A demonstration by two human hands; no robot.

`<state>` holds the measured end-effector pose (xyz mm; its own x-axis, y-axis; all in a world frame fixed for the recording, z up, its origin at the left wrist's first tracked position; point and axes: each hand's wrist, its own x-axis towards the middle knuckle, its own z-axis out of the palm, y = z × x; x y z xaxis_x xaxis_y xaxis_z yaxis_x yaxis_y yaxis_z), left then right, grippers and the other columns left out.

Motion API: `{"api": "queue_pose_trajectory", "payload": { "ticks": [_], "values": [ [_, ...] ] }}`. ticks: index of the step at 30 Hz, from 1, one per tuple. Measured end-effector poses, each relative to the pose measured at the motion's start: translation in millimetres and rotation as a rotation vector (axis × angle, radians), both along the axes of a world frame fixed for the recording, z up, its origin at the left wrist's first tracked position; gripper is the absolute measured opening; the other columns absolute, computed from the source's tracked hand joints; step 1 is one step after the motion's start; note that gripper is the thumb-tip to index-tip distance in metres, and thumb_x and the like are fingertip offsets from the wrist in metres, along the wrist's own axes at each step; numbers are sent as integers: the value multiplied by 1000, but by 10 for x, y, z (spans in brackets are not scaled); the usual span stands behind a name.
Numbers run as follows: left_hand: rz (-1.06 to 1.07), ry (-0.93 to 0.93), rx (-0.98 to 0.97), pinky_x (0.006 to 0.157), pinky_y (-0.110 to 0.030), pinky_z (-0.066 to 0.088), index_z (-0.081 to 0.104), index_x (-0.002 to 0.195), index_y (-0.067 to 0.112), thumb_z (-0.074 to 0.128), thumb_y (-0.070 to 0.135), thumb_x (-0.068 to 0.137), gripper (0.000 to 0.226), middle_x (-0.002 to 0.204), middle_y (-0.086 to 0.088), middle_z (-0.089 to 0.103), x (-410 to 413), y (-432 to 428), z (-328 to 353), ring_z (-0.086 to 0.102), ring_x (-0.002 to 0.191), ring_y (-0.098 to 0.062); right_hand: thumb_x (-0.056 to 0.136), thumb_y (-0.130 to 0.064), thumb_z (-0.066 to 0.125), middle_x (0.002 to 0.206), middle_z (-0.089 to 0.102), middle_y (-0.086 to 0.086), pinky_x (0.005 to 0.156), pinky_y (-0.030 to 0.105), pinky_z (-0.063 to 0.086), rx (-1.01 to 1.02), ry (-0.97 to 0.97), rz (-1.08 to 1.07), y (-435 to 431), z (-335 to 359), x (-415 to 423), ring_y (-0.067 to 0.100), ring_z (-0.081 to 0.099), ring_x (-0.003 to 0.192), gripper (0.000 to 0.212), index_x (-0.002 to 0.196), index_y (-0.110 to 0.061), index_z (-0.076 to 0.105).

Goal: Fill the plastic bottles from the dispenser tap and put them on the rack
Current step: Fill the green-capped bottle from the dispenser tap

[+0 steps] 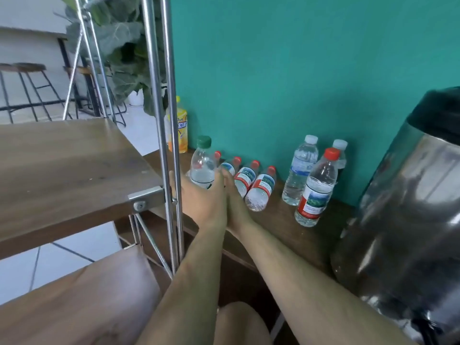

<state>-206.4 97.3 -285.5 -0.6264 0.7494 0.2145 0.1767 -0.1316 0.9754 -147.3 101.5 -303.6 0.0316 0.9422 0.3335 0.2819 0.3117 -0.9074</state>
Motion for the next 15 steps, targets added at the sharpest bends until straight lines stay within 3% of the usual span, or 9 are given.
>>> {"api": "queue_pose_trajectory", "payload": {
  "ticks": [2, 4, 8, 11, 13, 15],
  "values": [
    [-37, -10, -65, 122, -44, 30, 35, 159, 25, 77, 54, 83, 91, 159, -1, 44, 20, 104, -33, 38, 148, -23, 110, -40, 46, 116, 78, 2, 81, 26, 61, -45, 92, 57, 74, 26, -24, 15, 75, 105, 38, 125, -17, 72],
    [-104, -63, -102, 122, -49, 31, 35, 158, 33, 74, 55, 85, 86, 158, 6, 46, 40, 176, -77, 43, 146, -21, 110, -34, 45, 114, 77, 2, 83, 26, 61, -160, 299, 141, 158, 14, -3, 15, 75, 103, 37, 117, -16, 77],
    [-186, -73, -49, 109, -46, 48, 47, 149, 32, 78, 48, 84, 73, 144, 7, 49, 39, 223, -148, 57, 127, -18, 103, -28, 52, 107, 79, 3, 88, 28, 61, -259, 645, 99, 169, -41, 78, 15, 77, 98, 37, 94, -16, 86],
    [-255, -4, -21, 99, -36, 50, 52, 143, 31, 80, 44, 81, 70, 135, 6, 51, 102, 142, -175, 58, 118, -14, 98, -26, 60, 115, 77, 6, 91, 30, 61, -332, 817, 75, -6, -73, 140, 17, 76, 102, 28, 111, -15, 82],
    [-330, 38, -5, 91, -28, 47, 53, 140, 29, 82, 47, 79, 70, 131, 10, 51, 185, 15, -211, 57, 112, -7, 102, -28, 58, 125, 73, 11, 88, 31, 61, -331, 776, -5, -173, -104, 237, 20, 73, 109, 39, 136, -12, 66],
    [-446, 18, 10, 88, -22, 48, 51, 134, 37, 84, 50, 76, 68, 126, 17, 52, 259, -183, -248, 57, 104, 8, 95, -29, 65, 122, 73, 5, 87, 31, 59, -192, 490, -153, -436, -171, 405, 18, 71, 109, 42, 136, -18, 63]
  ]
}}
